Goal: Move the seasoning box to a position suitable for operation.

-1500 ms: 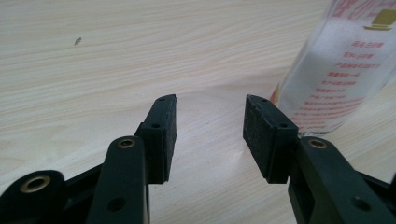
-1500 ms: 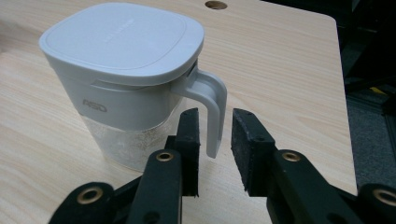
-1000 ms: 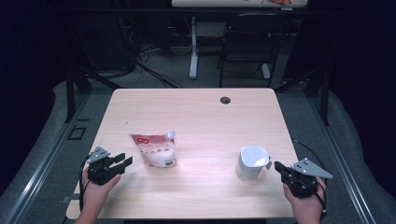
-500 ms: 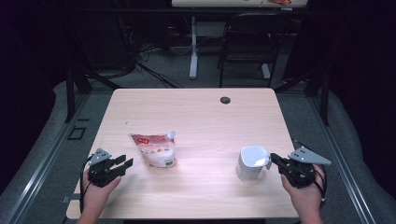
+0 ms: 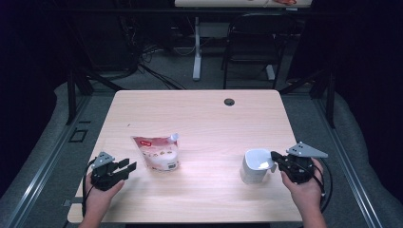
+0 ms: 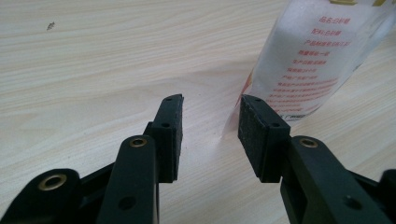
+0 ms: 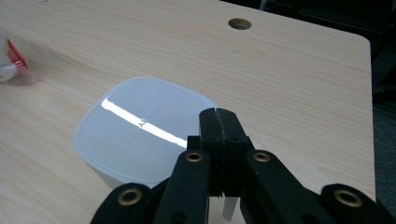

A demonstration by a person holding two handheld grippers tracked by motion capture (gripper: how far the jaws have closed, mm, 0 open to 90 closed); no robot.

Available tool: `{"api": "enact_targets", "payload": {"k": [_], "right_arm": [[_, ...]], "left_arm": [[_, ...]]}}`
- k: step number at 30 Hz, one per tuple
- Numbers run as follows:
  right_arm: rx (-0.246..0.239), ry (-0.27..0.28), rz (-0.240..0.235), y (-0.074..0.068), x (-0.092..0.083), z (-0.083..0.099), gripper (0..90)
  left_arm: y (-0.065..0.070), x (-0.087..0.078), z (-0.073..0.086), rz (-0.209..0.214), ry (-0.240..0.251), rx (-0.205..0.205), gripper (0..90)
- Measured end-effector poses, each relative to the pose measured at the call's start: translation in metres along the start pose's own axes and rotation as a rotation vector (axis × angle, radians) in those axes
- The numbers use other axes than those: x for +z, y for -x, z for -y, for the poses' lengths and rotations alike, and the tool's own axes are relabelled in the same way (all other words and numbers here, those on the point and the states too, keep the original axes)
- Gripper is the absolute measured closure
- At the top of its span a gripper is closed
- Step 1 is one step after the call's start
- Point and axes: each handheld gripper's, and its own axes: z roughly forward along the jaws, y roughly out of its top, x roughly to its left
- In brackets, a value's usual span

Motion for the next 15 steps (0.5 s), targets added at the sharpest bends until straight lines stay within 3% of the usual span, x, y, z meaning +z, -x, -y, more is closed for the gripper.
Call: {"api": "enact_targets", "payload": {"k": [15], "right_arm": [[0.029,-0.009,0.036,0.012,-0.002,0.013,89.3]], "left_arm": [[-0.002,-0.001,0.001,-0.004,0.000,-0.004,60.3]]}}
